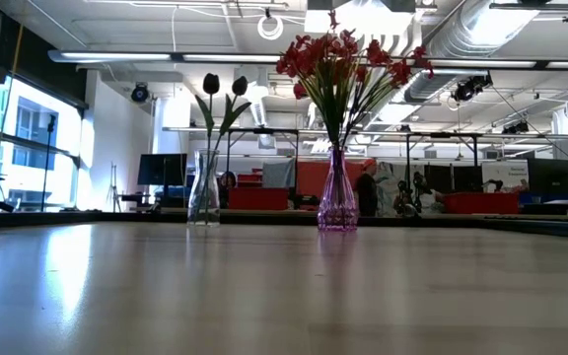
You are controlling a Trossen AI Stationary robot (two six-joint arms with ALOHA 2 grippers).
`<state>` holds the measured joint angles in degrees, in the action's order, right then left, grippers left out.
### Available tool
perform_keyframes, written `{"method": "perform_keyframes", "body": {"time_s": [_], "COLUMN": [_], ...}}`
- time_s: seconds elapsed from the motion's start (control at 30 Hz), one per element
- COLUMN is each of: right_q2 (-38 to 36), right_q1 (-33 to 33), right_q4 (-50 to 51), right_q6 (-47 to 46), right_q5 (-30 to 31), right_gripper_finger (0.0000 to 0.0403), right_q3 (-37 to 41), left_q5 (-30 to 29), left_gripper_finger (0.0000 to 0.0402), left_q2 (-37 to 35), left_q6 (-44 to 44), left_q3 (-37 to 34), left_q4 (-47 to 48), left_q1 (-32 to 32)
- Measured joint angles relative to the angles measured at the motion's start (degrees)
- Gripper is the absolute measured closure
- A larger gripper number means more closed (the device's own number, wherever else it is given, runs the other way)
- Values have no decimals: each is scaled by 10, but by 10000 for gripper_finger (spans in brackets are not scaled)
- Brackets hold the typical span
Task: Sort flowers into vase by color
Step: Put the black tulip into the transparent vase
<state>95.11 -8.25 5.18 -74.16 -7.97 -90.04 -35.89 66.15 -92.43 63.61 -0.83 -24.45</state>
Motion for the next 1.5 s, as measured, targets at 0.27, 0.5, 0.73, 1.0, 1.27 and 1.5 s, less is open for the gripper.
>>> {"method": "perform_keyframes", "body": {"time_s": [0.27,0.5,0.73,1.0,1.27,1.5], "right_q2": [-30,-35,-28,-21,-22,-22], "right_q1": [0,0,0,-9,-8,-7], "right_q4": [35,26,20,11,19,21], "right_q6": [19,24,20,6,15,22], "right_q5": [-6,18,17,9,15,14], "right_gripper_finger": [403,403,403,403,403,403], "right_q3": [0,-1,-1,-1,-1,-1], "left_q5": [-52,-69,-27,-6,-7,-24], "left_gripper_finger": [170,170,170,170,227,314], "left_q2": [-7,-12,-3,17,34,33], "left_q6": [4,21,41,27,22,22], "left_q3": [0,-1,-1,-1,-1,-1], "left_q4": [9,9,11,6,6,4], "left_q1": [-20,-29,-5,16,16,16]}}
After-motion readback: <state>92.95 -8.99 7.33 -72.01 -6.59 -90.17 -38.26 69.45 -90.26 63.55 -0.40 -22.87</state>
